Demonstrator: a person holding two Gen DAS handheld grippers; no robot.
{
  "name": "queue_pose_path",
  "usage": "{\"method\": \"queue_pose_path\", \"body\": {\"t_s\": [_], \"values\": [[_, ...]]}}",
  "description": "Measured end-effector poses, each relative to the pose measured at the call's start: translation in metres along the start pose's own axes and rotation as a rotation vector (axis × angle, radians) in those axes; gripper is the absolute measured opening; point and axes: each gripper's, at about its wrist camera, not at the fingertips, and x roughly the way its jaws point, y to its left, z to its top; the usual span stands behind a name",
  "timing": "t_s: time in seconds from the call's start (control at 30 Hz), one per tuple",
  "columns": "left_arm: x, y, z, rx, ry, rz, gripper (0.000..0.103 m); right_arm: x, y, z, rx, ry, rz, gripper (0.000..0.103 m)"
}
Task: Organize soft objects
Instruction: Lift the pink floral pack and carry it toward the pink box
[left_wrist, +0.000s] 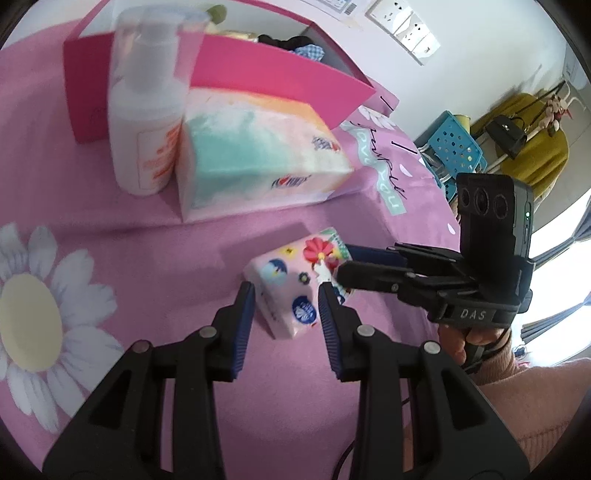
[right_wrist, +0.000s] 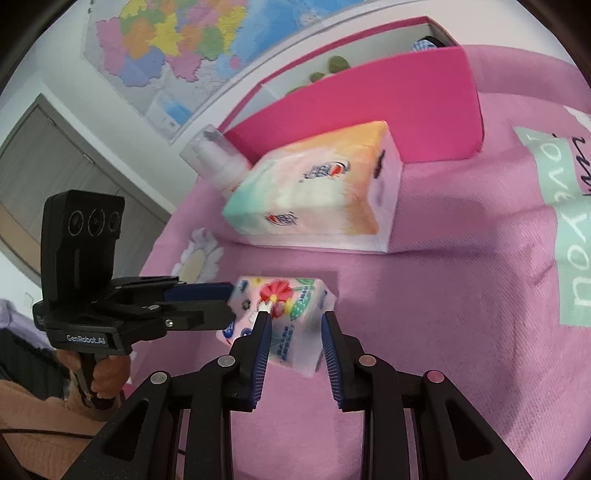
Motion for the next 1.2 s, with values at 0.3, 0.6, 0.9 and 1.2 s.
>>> {"method": "queue_pose_path", "body": {"t_s": [0.3, 0.6, 0.9, 1.2], "values": [[0.001, -0.011, -0.005, 0.032, 0.001, 0.004, 0.037, 0.003, 0.003, -0.002, -0.019, 0.010, 0.021, 0.031], [-0.006, -0.022, -0.002, 0.057, -0.020, 0.007, 0.037, -0.003, 0.006, -0.001, -0.029, -0.001, 0.010, 0.031], [-0.011, -0.028, 0.000, 0.071, -0.043, 0.012, 0.037, -0.011, 0.012, 0.001, -0.042, -0.022, 0.007, 0.031], [-0.026, -0.035, 0.004, 0.096, -0.087, 0.005, 0.037, -0.024, 0.020, 0.008, -0.071, -0.055, 0.010, 0.031]]}}
